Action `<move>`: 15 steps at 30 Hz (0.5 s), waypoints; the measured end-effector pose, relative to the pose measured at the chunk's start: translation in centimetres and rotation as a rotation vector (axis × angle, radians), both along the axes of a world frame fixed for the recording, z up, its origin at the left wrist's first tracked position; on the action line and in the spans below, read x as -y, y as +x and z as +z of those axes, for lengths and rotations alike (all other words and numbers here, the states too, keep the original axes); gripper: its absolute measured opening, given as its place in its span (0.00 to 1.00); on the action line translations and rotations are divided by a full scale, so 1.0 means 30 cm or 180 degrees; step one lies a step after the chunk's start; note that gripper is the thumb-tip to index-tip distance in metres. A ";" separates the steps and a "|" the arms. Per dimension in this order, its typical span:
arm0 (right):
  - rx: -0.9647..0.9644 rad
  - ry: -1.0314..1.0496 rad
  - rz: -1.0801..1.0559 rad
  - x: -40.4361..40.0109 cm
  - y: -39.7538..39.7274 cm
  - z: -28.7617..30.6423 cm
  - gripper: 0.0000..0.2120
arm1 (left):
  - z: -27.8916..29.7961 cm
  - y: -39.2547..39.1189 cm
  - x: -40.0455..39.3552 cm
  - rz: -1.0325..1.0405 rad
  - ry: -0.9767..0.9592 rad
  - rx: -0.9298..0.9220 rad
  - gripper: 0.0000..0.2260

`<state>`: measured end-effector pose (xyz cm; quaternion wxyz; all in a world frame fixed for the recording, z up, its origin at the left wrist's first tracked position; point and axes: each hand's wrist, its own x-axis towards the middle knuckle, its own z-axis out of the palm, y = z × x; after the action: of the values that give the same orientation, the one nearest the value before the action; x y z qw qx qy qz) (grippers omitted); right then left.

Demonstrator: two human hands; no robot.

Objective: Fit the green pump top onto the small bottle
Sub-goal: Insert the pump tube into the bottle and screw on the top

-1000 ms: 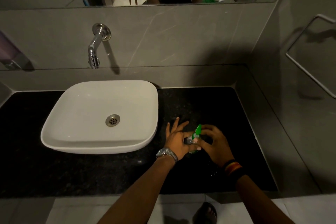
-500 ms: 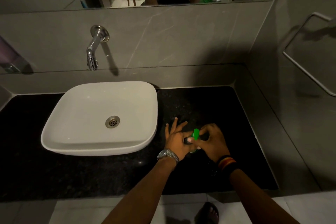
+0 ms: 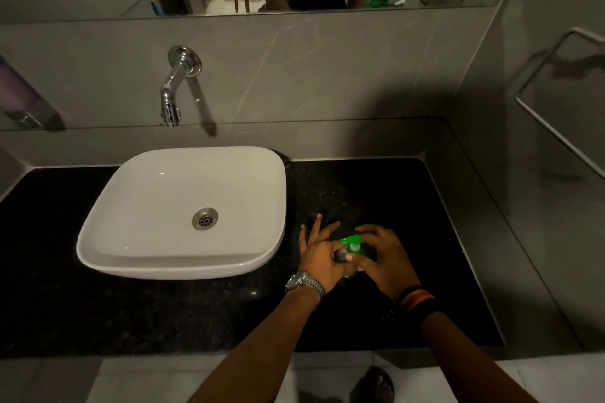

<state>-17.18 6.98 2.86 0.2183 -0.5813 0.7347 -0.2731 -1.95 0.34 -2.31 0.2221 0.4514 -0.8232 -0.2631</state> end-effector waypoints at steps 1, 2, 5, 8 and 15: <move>-0.0104 0.0014 -0.0047 0.003 0.004 0.000 0.20 | -0.002 0.001 0.000 0.0003 -0.0006 -0.0009 0.17; -0.0198 0.0048 -0.0189 0.007 0.013 0.003 0.20 | -0.002 0.001 -0.002 0.0003 -0.0006 -0.0010 0.16; -0.0260 0.0141 -0.0485 0.008 0.043 0.011 0.24 | 0.005 -0.002 -0.005 -0.0004 -0.0044 0.0055 0.15; 0.0088 0.0026 -0.0210 -0.009 0.031 0.011 0.27 | 0.012 -0.005 -0.009 0.0025 -0.0113 0.0089 0.15; -0.0262 -0.0041 0.0103 0.020 0.019 0.027 0.17 | 0.023 -0.007 -0.004 0.0051 -0.0072 -0.0160 0.19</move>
<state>-16.62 6.39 3.69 0.1885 -0.6052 0.7318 -0.2502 -2.17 0.47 -1.62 0.2500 0.4487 -0.8166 -0.2632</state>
